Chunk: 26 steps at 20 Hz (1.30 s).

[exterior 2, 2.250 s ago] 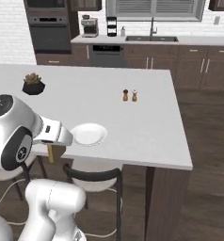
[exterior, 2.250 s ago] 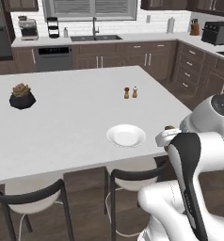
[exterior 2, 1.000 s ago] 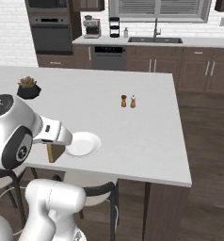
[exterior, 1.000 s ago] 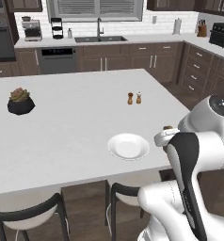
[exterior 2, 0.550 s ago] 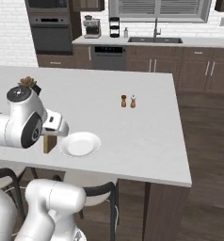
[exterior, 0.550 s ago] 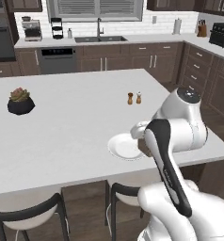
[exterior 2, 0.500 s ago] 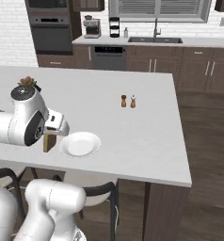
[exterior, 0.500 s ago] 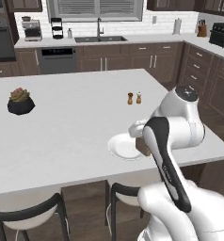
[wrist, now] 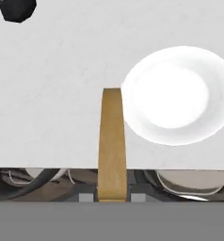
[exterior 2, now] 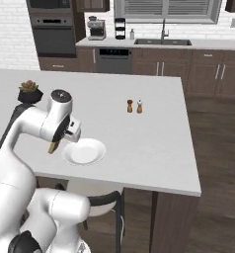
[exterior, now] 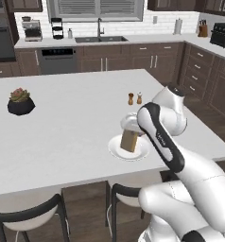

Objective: Start the toaster. Once the lever pops up, take the bread to the plate on the dining counter.

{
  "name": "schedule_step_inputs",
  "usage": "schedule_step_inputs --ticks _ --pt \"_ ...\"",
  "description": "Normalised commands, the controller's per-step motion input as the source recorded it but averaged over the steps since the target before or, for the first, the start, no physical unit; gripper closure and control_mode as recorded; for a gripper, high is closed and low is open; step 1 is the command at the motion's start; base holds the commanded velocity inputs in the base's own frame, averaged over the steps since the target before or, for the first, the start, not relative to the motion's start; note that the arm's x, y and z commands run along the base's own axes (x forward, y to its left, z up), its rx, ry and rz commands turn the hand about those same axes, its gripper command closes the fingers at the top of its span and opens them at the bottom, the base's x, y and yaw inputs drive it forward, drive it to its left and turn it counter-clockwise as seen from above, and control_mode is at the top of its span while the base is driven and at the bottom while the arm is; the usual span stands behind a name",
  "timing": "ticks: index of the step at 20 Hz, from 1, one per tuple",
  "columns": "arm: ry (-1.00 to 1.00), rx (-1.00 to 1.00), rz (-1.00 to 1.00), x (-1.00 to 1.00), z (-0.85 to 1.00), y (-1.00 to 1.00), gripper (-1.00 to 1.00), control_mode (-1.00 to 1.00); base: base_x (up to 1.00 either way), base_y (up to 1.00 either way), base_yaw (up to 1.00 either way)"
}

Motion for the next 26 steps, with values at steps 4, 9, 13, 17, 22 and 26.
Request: schedule_step_inputs --ticks 4,9,13,17,22,26 --pt "0.0 0.09 0.0 0.4 -0.44 -0.02 1.0 -1.0 0.0 0.0 0.0" --pt "0.0 0.05 0.0 0.26 -0.56 -0.07 1.0 -1.0 0.0 0.0 0.0" --pt "0.0 0.02 0.0 0.21 -0.47 -0.05 1.0 -1.0 0.0 0.0 0.0" --pt "0.0 0.0 0.0 0.33 -0.22 -0.01 1.0 -1.0 0.0 0.0 0.0" --pt "0.0 0.01 0.0 0.65 -0.23 0.0 1.0 -1.0 0.0 0.0 0.0" --pt "0.0 0.03 0.0 0.68 -0.21 -0.02 1.0 -1.0 0.0 0.0 0.0"
